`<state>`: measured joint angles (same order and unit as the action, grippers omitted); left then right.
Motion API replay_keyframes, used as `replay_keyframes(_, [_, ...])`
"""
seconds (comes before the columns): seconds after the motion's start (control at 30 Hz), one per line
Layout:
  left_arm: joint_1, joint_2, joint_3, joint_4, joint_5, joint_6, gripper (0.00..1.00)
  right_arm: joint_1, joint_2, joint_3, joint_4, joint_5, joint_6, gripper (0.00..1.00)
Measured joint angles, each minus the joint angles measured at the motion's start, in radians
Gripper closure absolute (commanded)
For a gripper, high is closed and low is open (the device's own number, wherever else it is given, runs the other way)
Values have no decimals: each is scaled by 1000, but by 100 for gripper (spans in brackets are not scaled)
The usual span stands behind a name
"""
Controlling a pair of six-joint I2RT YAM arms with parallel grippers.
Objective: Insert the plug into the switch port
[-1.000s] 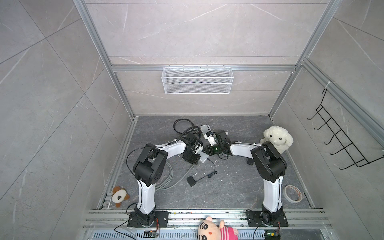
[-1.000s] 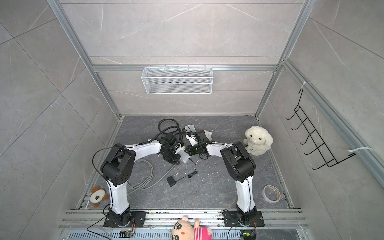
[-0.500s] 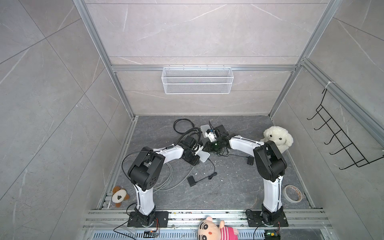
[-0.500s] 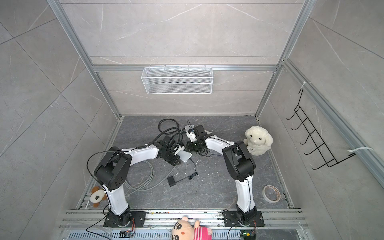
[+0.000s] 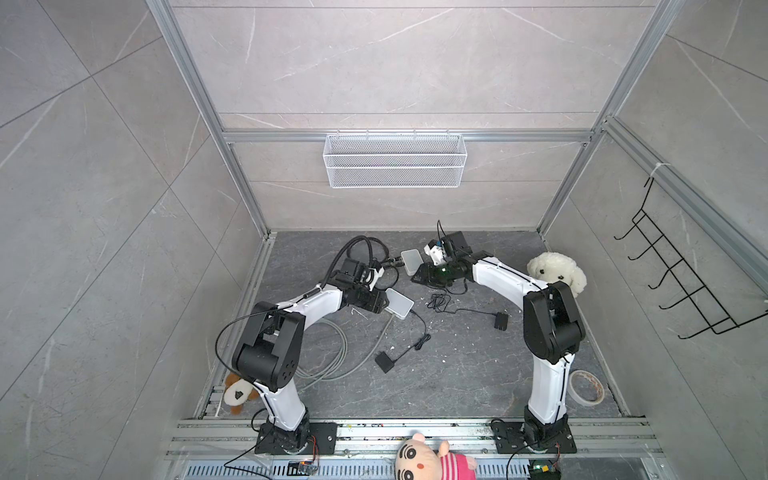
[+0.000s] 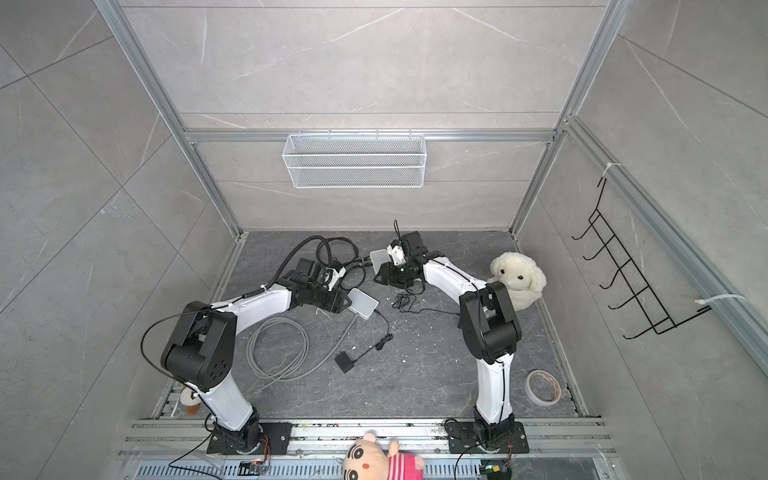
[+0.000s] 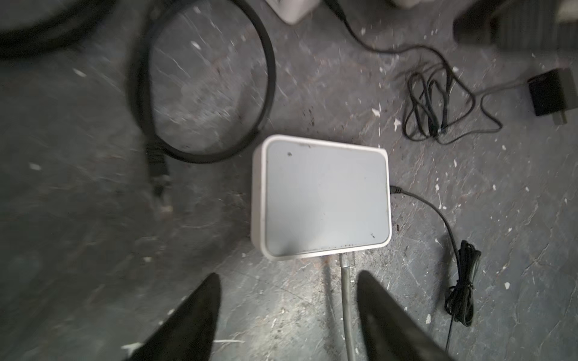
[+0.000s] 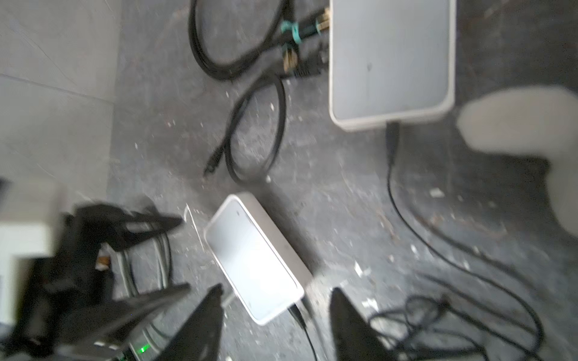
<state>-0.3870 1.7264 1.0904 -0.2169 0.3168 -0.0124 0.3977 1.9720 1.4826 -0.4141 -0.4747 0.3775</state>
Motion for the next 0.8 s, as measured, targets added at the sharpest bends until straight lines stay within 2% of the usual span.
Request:
replay_keyframes(0.13, [74,-57,45,20,-43,-63,0,-14,-155,-169,19,76,-15,1])
replay_keyframes(0.27, [142,-105,63,55,-210,-128,0,-27,-387,-350,101,220,-43,1])
replay_keyframes(0.37, [200,-149,0,133,-313,-151,0,-43,-556,-491,187,380,-68,1])
replay_keyframes(0.47, [257,-223,-151,233,-366,-151,0,-59,-683,-666,314,561,-113,0])
replay_keyframes(0.6, [286,-302,-356,340,-417,-116,0,-63,-736,-823,364,772,-175,1])
replay_keyframes(0.7, [292,-343,-471,394,-422,-91,0,-67,-728,-829,378,847,-225,1])
replay_keyframes(0.8, [327,-369,-528,433,-408,-86,0,-78,-719,-843,462,870,-263,1])
